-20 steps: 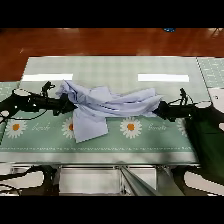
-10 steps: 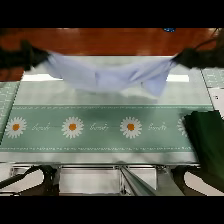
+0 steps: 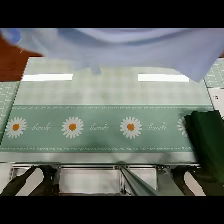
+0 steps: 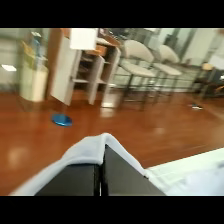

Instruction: Fold the shirts.

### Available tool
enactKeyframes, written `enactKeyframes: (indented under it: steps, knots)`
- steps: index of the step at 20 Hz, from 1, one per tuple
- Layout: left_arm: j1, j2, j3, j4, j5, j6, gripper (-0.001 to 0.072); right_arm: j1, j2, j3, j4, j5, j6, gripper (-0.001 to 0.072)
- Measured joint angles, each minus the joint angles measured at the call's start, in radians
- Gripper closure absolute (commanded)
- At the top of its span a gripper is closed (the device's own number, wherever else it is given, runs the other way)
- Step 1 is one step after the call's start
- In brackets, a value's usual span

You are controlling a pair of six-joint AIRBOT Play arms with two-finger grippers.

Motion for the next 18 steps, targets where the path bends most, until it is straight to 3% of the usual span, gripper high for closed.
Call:
enactKeyframes:
  steps: [5,10,15,18]
  knots:
    - [-0.05,0.196,0.031,0.254,-0.012,-0.032,0.0688,0.0,0.153,0.009,-0.095,0.184,0.048,0.0691]
    - [-0.294,0.286,-0.012,0.628,-0.075,-0.125,0.0687,0.0,0.275,-0.151,-0.161,0.306,0.105,0.0691]
    - [-0.395,0.259,-0.288,0.875,-0.078,-0.191,0.0687,0.0,0.319,-0.536,-0.063,0.227,0.122,0.0691]
    - [-0.41,0.156,-0.546,0.926,0.061,-0.214,0.0687,0.0,0.254,-0.754,0.022,0.091,0.072,0.0691]
